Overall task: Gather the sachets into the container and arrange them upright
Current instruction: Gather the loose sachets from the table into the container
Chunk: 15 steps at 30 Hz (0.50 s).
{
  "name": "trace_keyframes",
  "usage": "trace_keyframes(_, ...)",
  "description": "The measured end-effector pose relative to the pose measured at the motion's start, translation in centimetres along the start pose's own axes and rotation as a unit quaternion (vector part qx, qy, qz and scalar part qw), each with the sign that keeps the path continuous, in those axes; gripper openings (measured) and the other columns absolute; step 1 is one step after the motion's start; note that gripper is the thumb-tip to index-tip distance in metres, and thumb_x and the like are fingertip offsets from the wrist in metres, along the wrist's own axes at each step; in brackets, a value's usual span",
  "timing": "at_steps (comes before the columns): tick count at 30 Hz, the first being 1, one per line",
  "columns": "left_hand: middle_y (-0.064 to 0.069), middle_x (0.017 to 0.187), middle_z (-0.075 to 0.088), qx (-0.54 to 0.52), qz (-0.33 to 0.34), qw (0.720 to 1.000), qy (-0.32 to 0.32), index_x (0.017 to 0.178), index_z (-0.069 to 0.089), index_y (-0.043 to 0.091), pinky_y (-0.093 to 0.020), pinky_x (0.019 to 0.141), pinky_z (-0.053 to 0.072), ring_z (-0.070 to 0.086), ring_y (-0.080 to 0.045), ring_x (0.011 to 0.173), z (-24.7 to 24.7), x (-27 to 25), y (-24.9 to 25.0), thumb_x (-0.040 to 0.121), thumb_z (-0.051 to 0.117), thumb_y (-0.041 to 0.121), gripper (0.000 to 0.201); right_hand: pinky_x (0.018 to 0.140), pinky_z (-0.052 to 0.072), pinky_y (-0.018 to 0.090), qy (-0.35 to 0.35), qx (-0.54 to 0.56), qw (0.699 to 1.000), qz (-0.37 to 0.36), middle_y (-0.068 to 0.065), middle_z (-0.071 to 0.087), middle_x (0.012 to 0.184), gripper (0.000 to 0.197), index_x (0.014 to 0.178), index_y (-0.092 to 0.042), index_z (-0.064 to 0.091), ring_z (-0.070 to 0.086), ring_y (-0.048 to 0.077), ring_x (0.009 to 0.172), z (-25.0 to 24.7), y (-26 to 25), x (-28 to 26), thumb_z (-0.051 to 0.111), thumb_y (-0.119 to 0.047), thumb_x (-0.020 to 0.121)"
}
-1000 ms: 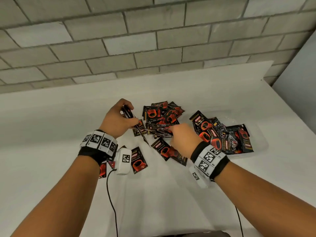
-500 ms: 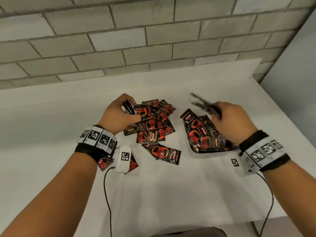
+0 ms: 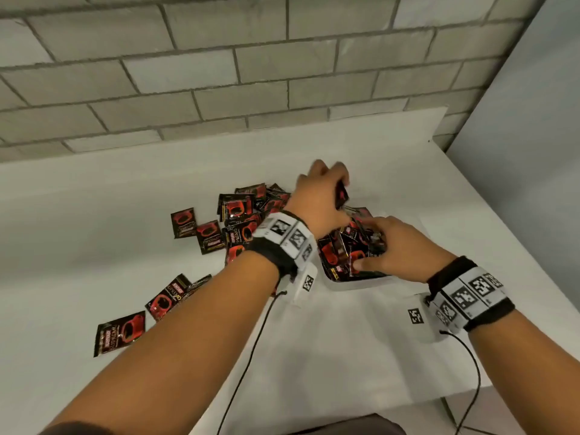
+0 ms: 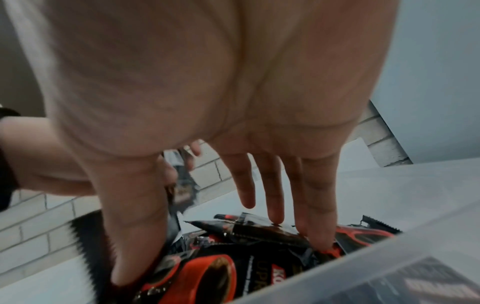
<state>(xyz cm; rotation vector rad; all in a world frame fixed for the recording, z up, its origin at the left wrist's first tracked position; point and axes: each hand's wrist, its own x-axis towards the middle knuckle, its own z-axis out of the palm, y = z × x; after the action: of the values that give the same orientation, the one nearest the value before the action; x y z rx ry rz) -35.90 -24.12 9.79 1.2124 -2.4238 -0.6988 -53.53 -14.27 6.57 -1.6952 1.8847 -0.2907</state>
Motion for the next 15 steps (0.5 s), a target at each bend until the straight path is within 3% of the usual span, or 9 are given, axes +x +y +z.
trace_keyframes(2, -0.007, 0.126, 0.044, 0.056, 0.013, 0.995, -0.083, 0.131, 0.049, 0.026, -0.048, 0.090, 0.054, 0.050, -0.034, 0.110, 2.5, 0.3, 0.8, 0.074, 0.081, 0.024, 0.065, 0.080, 0.044, 0.020, 0.003, 0.010, 1.000, -0.005, -0.006, 0.058, 0.114, 0.080, 0.135, -0.030, 0.052, 0.058, 0.012, 0.103, -0.3, -0.2, -0.3, 0.090, -0.042, 0.065)
trace_keyframes(4, -0.010, 0.136, 0.045, 0.069, 0.025, 0.987, -0.144, 0.147, 0.039, 0.029, -0.050, 0.099, 0.050, 0.049, -0.037, 0.120, 4.3, 0.3, 1.0, 0.078, 0.080, 0.031, 0.080, 0.076, 0.042, 0.017, 0.009, 0.012, 1.000, 0.001, -0.004, 0.060, 0.115, 0.080, 0.135, -0.022, 0.052, 0.056, 0.011, 0.101, -0.5, 0.0, -0.2, 0.092, -0.030, 0.065)
trace_keyframes(7, -0.016, 0.153, 0.040, 0.024, 0.046, 0.980, -0.193, 0.160, 0.012, 0.035, -0.049, 0.109, 0.045, 0.048, -0.038, 0.133, 5.2, 0.2, 0.7, 0.085, 0.077, 0.044, 0.100, 0.093, 0.040, 0.023, 0.016, 0.003, 0.999, 0.036, 0.003, 0.055, 0.139, 0.110, 0.152, -0.016, 0.033, 0.053, 0.014, 0.115, -1.0, 0.5, -0.1, 0.094, -0.032, 0.062)
trace_keyframes(9, -0.017, 0.162, 0.032, -0.017, 0.050, 0.975, -0.215, 0.161, -0.003, 0.037, -0.046, 0.114, 0.042, 0.045, -0.032, 0.140, 4.7, 0.1, 0.5, 0.090, 0.071, 0.049, 0.103, 0.099, 0.041, 0.025, 0.019, 0.013, 0.999, 0.037, 0.005, 0.049, 0.146, 0.122, 0.158, -0.021, 0.018, 0.052, 0.019, 0.125, -1.6, 0.7, -0.2, 0.093, -0.029, 0.063)
trace_keyframes(12, -0.008, 0.168, 0.022, -0.086, 0.054, 0.972, -0.214, 0.161, -0.007, 0.039, -0.038, 0.119, 0.036, 0.041, -0.024, 0.146, 2.4, -0.8, 0.5, 0.095, 0.066, 0.049, 0.099, 0.095, 0.044, 0.026, 0.034, 0.024, 0.999, 0.009, 0.007, 0.049, 0.140, 0.108, 0.155, -0.034, 0.020, 0.053, 0.019, 0.123, -2.3, 0.3, -0.4, 0.085, -0.018, 0.070)
trace_keyframes(15, 0.004, 0.169, 0.021, -0.126, 0.047, 0.972, -0.192, 0.158, -0.006, 0.048, -0.037, 0.117, 0.040, 0.049, -0.023, 0.140, -1.3, -2.2, -0.3, 0.098, 0.062, 0.047, 0.091, 0.099, 0.044, 0.030, 0.045, -0.024, 0.999, 0.011, 0.010, 0.048, 0.136, 0.088, 0.153, -0.031, 0.029, 0.051, 0.026, 0.126, -2.5, -0.8, -0.4, 0.074, -0.018, 0.079)
